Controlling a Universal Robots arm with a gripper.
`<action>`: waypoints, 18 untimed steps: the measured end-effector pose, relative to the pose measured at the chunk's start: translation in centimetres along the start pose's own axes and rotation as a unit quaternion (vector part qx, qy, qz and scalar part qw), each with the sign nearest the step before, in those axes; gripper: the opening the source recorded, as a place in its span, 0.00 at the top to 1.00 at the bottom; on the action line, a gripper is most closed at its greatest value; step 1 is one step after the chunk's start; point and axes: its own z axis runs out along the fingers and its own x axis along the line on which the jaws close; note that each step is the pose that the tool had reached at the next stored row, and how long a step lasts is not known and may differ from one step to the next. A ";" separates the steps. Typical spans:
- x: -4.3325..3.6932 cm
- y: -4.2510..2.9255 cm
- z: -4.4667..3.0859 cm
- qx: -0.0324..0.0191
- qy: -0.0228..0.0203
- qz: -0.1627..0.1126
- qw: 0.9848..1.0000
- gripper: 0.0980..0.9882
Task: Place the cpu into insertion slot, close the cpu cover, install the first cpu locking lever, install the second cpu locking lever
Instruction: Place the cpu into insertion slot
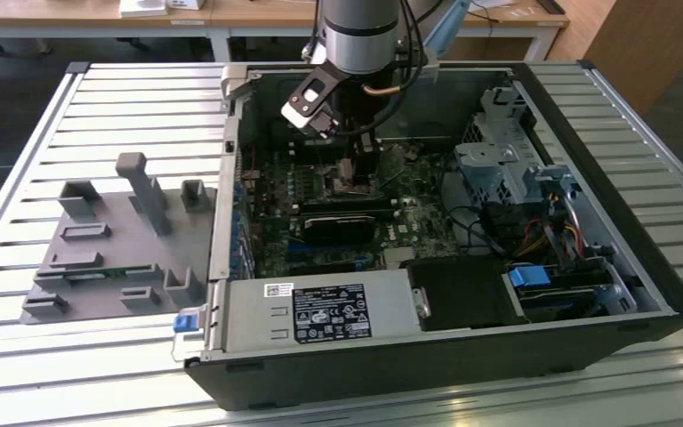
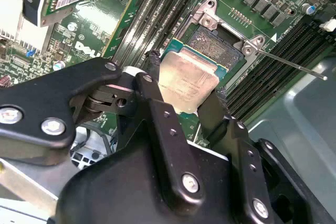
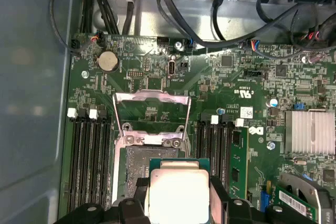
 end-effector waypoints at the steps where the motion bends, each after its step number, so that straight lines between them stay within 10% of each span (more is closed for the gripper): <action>1: 0.05 -0.05 0.13 0.000 0.000 0.000 1.000 0.51; 18: 1.09 -0.47 1.72 0.000 -0.001 0.005 1.000 0.51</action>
